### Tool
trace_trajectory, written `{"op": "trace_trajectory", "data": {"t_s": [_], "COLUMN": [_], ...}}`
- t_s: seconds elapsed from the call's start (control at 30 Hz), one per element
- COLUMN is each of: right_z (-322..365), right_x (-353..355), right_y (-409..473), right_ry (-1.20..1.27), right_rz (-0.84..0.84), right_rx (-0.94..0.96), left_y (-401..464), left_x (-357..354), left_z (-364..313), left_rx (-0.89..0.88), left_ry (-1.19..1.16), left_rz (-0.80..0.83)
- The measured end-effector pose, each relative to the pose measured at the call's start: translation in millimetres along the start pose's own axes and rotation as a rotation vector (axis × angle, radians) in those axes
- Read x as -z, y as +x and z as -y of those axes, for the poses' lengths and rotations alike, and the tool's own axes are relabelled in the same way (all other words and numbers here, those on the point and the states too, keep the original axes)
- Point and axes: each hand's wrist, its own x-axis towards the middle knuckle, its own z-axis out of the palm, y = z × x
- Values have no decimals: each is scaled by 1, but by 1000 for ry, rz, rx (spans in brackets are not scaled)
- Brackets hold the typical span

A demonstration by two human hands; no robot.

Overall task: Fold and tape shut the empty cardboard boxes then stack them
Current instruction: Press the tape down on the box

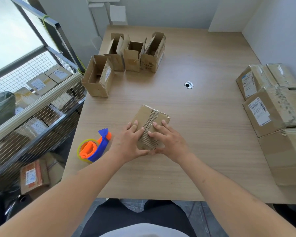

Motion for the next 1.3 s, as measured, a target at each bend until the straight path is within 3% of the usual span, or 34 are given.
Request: {"op": "trace_trajectory", "data": {"t_s": [0.37,0.57,0.73,0.9,1.0,1.3], "right_z": [1,2,11,1,3,27], "right_x": [20,16,10,23,29,17], "right_y": [10,3,4,22,30,22], "right_ry": [-79,10,63,86,34,20], "right_rz": [102,121,151,342,396,309], "right_rx": [-29,-34,-79,61,113,-15], "left_y": [6,9,0,-33,-45,-44], "left_x": [-16,-21,-20,-30,-31,-38], "left_z": [-8,-4,6,34,50,55], "left_rx": [37,15,-23,-176,-249,-263], "left_ry": [115,158,130,16,-37,-162], "left_rz": [-48,-86,-121,-301,-316,-333]}}
